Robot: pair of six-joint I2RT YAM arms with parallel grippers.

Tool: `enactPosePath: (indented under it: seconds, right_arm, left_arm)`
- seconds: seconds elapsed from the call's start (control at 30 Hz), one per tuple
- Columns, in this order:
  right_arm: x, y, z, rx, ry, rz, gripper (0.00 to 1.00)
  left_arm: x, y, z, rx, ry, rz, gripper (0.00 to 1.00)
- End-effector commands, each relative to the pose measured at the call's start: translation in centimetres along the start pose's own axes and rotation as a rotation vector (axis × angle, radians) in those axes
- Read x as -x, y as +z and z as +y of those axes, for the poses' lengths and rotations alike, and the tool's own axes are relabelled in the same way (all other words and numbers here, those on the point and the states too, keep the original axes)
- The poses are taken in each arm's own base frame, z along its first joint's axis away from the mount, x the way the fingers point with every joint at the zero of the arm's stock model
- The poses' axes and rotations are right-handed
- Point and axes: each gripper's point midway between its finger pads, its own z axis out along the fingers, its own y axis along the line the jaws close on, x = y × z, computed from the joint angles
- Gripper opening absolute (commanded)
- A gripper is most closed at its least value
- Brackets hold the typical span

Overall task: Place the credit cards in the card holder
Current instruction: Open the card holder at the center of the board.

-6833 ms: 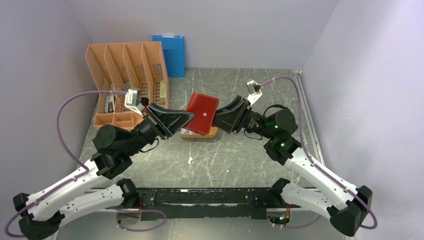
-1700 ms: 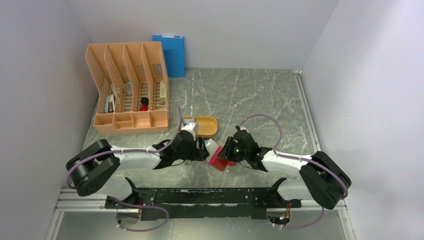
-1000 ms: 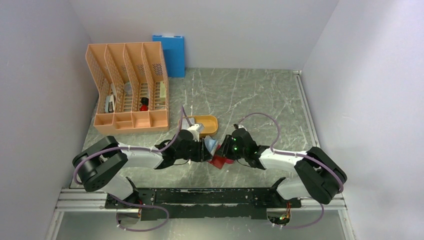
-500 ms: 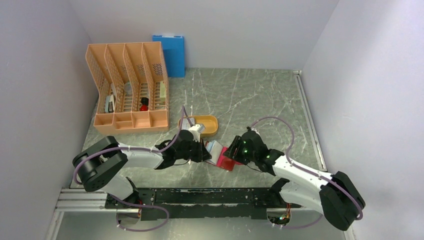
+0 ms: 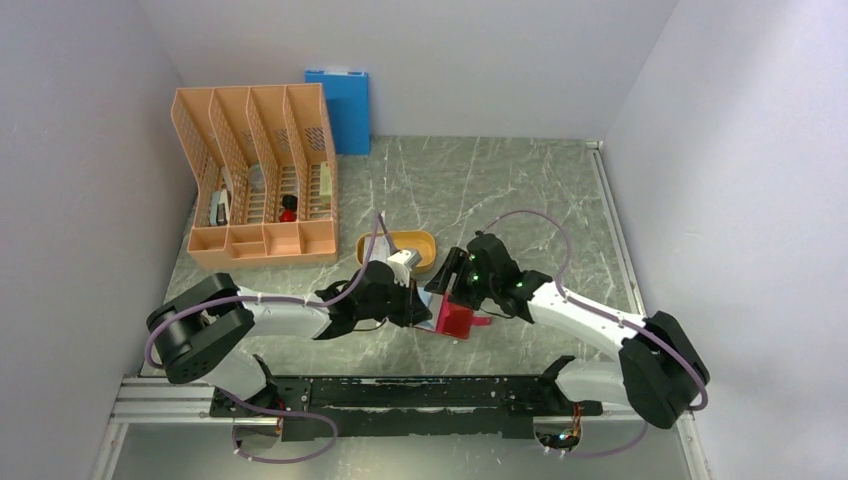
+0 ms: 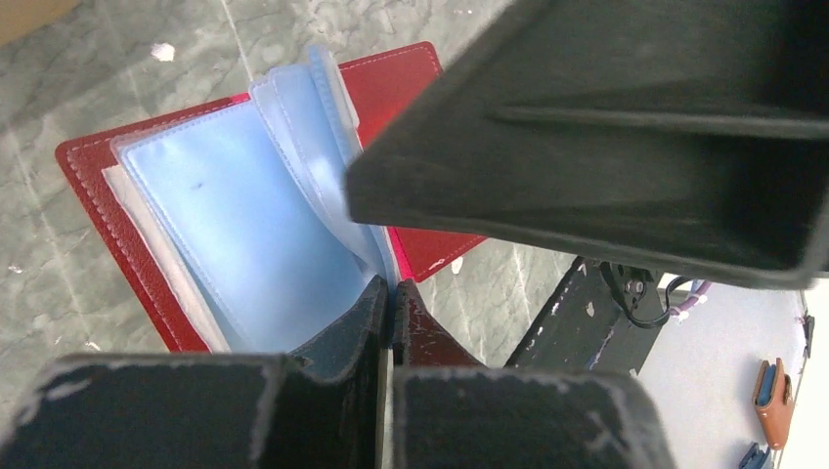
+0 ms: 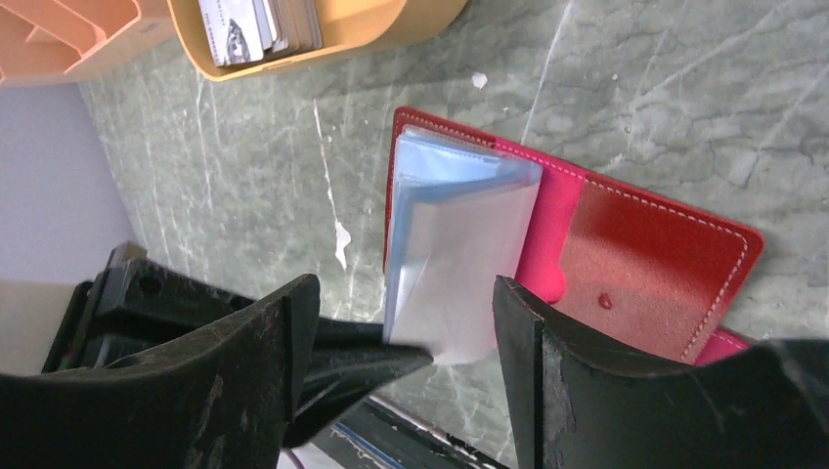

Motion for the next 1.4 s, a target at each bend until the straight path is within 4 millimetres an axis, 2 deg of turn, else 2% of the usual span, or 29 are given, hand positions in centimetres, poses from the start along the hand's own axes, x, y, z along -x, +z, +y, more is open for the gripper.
enactPosePath:
  seconds: [0.0,0.33,0.5,0.57,0.7,0.93,1.1,1.27,1.37]
  right_arm:
    - [0.2,0.7,-0.5,-0.055,-0.011,0.021,0.69]
    - [-0.5,2.3,-2.8,-0.141,-0.063,0.066,0.67]
    - [-0.7,2.4,-4.9,-0.193,-0.093,0.065,0.47]
    - [-0.7,2.2,-5.7,-0.205,-0.095,0.059,0.38]
    - [-0.7,1.9,-7.0,-0.220,-0.106,0.053,0.23]
    - [-1.2,1.9,-8.1,-0.219,-0.142,0.062,0.03]
    - [-1.6,3.1,-7.3,-0.115,-0.189,0.059,0.00]
    - [-2.3,4.8,-7.0,-0.035,-0.207,0.077,0.00]
    - [-2.9,5.4,-6.9,0.004,-0.205,0.092,0.00]
  left_arm:
    - [2.0,0.3,-2.6,-0.080,0.065,-0.054,0.05]
    - [2.0,0.4,-3.5,-0.106,0.088,-0.051,0.05]
    - [1.9,0.4,-3.4,-0.091,0.091,-0.040,0.05]
    - [2.1,0.1,-3.0,-0.064,0.089,-0.042,0.10]
    - [2.0,-1.1,-1.9,0.007,0.075,-0.049,0.26]
    - [2.5,-3.5,-0.6,0.092,0.043,-0.099,0.41]
    - [2.8,-4.9,1.5,0.199,0.001,-0.146,0.48]
    - [2.4,-5.9,2.5,0.218,-0.038,-0.153,0.57]
    - [2.0,-6.1,3.4,0.219,-0.073,-0.142,0.59]
